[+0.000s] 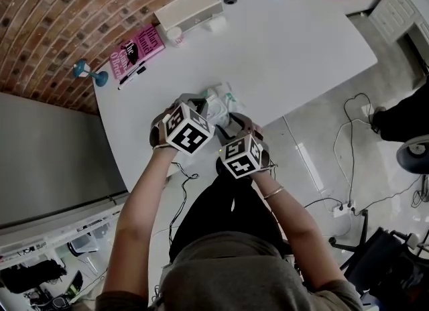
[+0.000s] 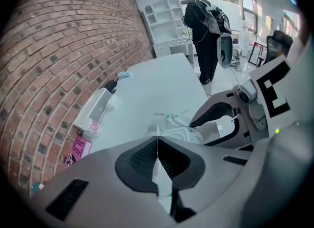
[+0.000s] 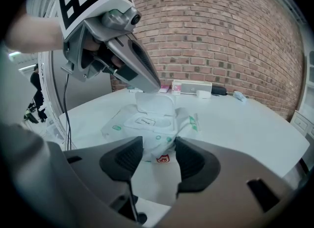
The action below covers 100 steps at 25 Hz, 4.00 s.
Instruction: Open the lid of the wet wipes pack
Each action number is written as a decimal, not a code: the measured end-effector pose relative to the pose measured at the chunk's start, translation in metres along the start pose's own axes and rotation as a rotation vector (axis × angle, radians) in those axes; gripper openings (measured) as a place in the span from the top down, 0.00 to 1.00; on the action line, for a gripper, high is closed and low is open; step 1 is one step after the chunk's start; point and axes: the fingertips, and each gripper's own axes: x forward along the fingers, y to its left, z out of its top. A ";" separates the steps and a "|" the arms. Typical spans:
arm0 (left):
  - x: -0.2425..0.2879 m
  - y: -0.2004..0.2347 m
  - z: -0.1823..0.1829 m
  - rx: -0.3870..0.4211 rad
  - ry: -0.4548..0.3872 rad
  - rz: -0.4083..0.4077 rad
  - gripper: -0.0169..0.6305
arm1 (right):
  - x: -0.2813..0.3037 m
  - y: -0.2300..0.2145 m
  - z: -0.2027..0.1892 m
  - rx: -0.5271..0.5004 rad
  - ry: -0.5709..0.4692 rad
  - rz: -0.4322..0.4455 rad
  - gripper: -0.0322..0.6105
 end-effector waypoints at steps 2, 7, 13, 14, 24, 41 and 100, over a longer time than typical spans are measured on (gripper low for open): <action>0.001 0.004 -0.001 -0.008 -0.003 0.001 0.94 | 0.000 0.000 0.000 0.001 0.001 0.000 0.61; 0.002 0.008 0.000 -0.028 -0.010 -0.004 0.94 | 0.000 -0.001 -0.001 0.005 0.007 0.000 0.61; 0.004 0.016 -0.002 -0.065 -0.021 -0.014 0.94 | 0.000 0.000 -0.001 0.004 0.012 0.003 0.61; 0.004 0.018 -0.003 -0.075 -0.021 -0.015 0.94 | 0.000 0.000 -0.001 0.003 0.013 0.004 0.61; 0.013 0.035 -0.008 -0.136 -0.031 -0.026 0.94 | 0.001 -0.001 -0.001 0.006 0.021 0.003 0.62; 0.038 0.054 -0.022 -0.173 -0.019 -0.024 0.94 | 0.001 0.000 -0.002 0.007 0.033 -0.004 0.62; -0.088 0.038 -0.127 -0.979 -0.472 0.311 0.94 | -0.062 -0.009 0.060 0.122 -0.151 0.028 0.94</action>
